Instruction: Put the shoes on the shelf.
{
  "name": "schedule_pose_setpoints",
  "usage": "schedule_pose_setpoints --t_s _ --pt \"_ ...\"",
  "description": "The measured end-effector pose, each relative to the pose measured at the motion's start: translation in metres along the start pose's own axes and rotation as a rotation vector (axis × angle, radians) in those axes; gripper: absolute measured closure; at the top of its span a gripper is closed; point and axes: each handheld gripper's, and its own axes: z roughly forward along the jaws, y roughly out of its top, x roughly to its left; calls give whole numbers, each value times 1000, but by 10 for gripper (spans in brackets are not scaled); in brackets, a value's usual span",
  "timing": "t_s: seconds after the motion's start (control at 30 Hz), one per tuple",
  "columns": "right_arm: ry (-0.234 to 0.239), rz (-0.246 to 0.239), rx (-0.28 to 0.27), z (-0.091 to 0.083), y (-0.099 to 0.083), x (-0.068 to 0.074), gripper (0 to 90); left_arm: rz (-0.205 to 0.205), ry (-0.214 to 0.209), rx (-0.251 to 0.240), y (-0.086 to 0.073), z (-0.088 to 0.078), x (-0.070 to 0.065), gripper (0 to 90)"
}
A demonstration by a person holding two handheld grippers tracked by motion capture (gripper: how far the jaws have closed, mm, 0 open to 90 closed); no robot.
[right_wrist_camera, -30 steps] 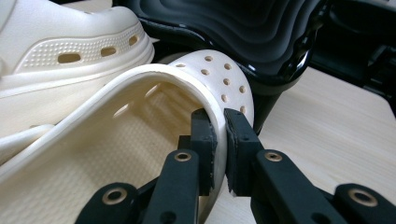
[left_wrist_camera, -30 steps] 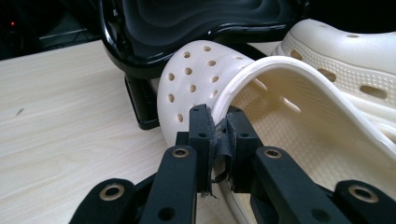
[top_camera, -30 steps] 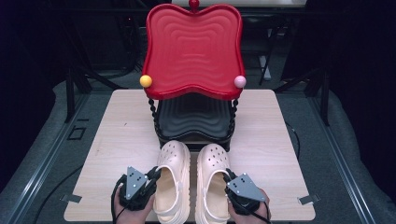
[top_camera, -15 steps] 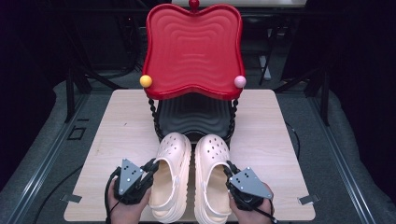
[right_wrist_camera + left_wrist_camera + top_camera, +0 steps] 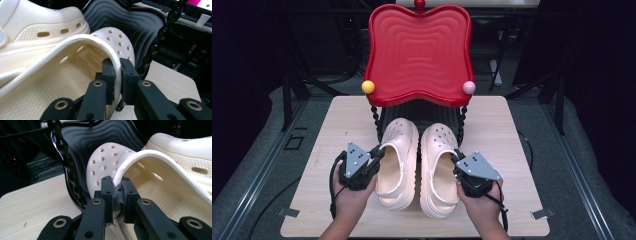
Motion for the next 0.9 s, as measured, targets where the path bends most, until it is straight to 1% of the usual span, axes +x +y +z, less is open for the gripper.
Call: schedule_pose_setpoints --t_s 0.03,0.07,0.1,0.13,0.17,0.2,0.23,0.27,0.33,0.37,0.4,0.43,0.47,0.5,0.57,0.6,0.63,0.67,0.7,0.8,0.9 --pt "1 2 -2 3 1 -2 832 6 9 3 4 7 3 830" --pt "-3 1 -1 6 3 -3 832 6 9 3 4 7 3 830" --pt "-9 -3 1 10 4 -4 832 21 20 1 8 14 5 830" --pt "-13 -12 -2 13 6 -5 832 21 20 1 8 14 5 831" --pt "-20 -16 -10 17 8 -6 832 35 32 6 11 21 8 830" --pt "-20 -16 -10 17 8 -6 832 35 32 6 11 21 8 831" --pt "-25 -34 -10 22 11 -8 832 41 39 5 13 28 10 831" --pt "-27 -32 -17 26 14 -10 832 41 39 5 13 28 10 831" --pt "-26 -33 -19 29 16 -11 832 46 47 2 15 35 13 831" --pt "-28 -32 -27 36 19 -13 832 53 51 1 16 38 14 832" --pt "-28 -32 -27 36 19 -13 832 57 50 1 17 42 15 832" --pt "-28 -33 -22 40 20 -15 832 53 47 -1 18 44 16 832" --pt "-28 -31 -23 44 21 -15 832 58 50 -2 19 46 17 832" --pt "-37 -43 -17 51 22 -17 832 61 55 -10 21 51 18 833" --pt "-46 -48 -16 59 23 -19 832 71 57 -7 23 56 19 833" --pt "-46 -48 -16 59 23 -19 832 71 57 -7 23 56 19 833" --pt "-48 -46 -4 65 24 -20 832 86 59 -6 24 62 19 833" --pt "-48 -46 -4 65 24 -20 832 86 59 -6 24 62 19 833" --pt "-54 -53 -10 71 25 -22 832 97 70 -5 25 66 19 833" --pt "-66 -65 -24 76 26 -22 832 93 74 -3 27 70 21 834" --pt "-81 -91 -14 85 29 -24 831 97 90 -25 29 77 22 834"
